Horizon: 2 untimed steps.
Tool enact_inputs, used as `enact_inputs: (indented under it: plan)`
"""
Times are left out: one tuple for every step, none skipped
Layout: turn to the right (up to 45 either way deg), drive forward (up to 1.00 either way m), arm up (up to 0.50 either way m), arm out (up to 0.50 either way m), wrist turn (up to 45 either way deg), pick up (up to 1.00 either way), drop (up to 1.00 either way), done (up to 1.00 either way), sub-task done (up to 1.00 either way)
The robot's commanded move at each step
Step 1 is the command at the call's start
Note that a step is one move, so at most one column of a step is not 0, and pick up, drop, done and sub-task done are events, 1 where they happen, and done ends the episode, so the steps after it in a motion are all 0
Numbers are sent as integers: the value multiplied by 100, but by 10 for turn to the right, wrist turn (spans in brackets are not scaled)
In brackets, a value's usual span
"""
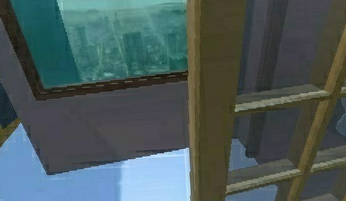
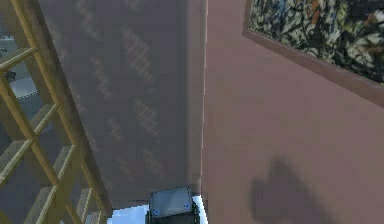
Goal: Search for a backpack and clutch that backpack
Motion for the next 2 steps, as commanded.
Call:
enact_inputs:
  plan:
    - [0,0,10,0,0,0,0,0,0]
    - [0,0,0,0,0,0,0,100,0]
